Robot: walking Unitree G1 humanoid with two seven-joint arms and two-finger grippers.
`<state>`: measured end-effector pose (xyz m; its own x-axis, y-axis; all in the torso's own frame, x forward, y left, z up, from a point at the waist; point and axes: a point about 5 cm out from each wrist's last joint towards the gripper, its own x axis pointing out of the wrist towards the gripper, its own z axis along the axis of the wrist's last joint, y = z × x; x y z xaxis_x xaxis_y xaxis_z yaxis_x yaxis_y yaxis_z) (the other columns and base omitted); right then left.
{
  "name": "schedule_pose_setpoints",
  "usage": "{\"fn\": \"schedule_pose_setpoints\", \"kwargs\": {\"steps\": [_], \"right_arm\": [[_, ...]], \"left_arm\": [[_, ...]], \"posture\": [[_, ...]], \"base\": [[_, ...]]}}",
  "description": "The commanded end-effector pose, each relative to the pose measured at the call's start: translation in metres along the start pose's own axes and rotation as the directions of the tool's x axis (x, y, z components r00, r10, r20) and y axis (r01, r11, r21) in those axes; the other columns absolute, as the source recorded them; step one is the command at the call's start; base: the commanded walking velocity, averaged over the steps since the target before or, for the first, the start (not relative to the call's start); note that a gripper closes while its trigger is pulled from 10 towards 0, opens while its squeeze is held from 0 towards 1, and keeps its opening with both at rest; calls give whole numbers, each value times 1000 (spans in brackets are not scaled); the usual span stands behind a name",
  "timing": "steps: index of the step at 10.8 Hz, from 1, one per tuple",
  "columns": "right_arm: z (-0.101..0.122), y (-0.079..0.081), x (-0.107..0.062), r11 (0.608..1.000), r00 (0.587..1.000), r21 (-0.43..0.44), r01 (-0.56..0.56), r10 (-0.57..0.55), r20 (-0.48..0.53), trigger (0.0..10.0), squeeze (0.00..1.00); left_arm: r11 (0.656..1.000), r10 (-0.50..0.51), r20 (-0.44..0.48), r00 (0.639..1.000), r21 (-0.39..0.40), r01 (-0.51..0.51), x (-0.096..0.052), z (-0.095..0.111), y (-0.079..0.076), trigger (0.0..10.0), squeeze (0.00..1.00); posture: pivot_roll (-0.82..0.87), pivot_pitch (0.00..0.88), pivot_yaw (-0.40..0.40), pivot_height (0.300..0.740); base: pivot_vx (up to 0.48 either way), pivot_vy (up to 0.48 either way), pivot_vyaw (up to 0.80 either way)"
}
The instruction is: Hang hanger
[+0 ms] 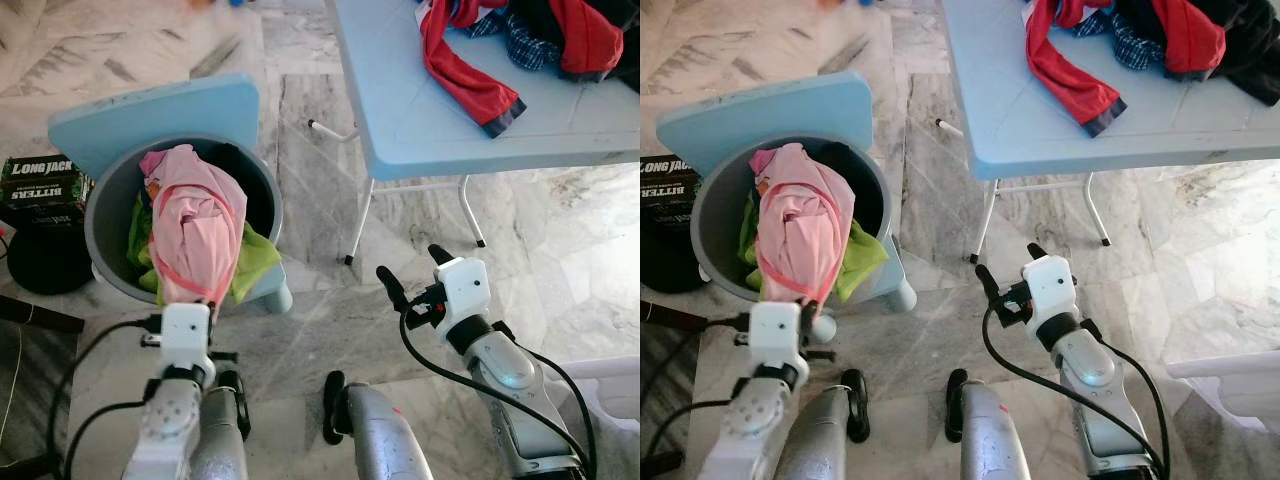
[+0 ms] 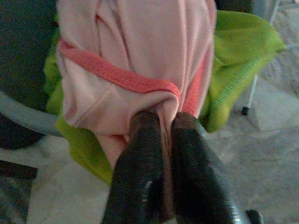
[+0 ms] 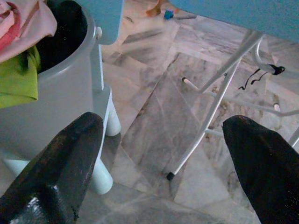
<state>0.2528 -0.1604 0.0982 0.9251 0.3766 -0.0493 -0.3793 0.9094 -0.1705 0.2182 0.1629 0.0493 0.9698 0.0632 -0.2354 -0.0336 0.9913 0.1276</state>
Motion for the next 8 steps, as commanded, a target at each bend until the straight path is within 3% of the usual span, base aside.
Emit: {"fn": "schedule_pose_setpoints", "kwargs": {"steps": [1, 2, 4, 6, 7, 8], "right_arm": [[-8, 1, -3, 1000, 999, -2, -9, 9, -32, 10000, 0], [-7, 1, -3, 1000, 1000, -4, -9, 9, -29, 10000, 0], [-7, 0, -3, 1000, 1000, -7, -8, 7, -29, 10000, 0], [-8, 2, -3, 1000, 999, -6, -14, 14, -30, 10000, 0], [-8, 1, -2, 1000, 999, -5, -14, 14, -29, 10000, 0], [-8, 1, -2, 1000, 1000, -5, -13, 13, -28, 10000, 0]], "left_arm": [[1000, 10, -34, 999, 12, -9, -4, -6, 0, 10000, 1000], [998, 30, -28, 999, 47, -29, -4, -4, 1, 10000, 1000], [994, 68, -19, 997, 92, -66, -7, -3, 5, 10000, 0], [992, 107, -25, 994, 71, -105, -7, -2, 11, 10000, 0], [992, 119, 2, 993, 46, -119, -3, 4, 13, 4431, 0], [991, 122, 0, 993, 51, -122, 0, 5, 15, 784, 0]], "posture": [[-62, 294, -116, 740], [-62, 294, -116, 740], [-64, 294, -119, 740], [-59, 299, -121, 740], [-59, 299, -121, 740], [-59, 300, -119, 740]], "base": [[0, 0, 0], [0, 0, 0], [0, 0, 0], [0, 0, 0], [0, 0, 0], [0, 0, 0]]}}
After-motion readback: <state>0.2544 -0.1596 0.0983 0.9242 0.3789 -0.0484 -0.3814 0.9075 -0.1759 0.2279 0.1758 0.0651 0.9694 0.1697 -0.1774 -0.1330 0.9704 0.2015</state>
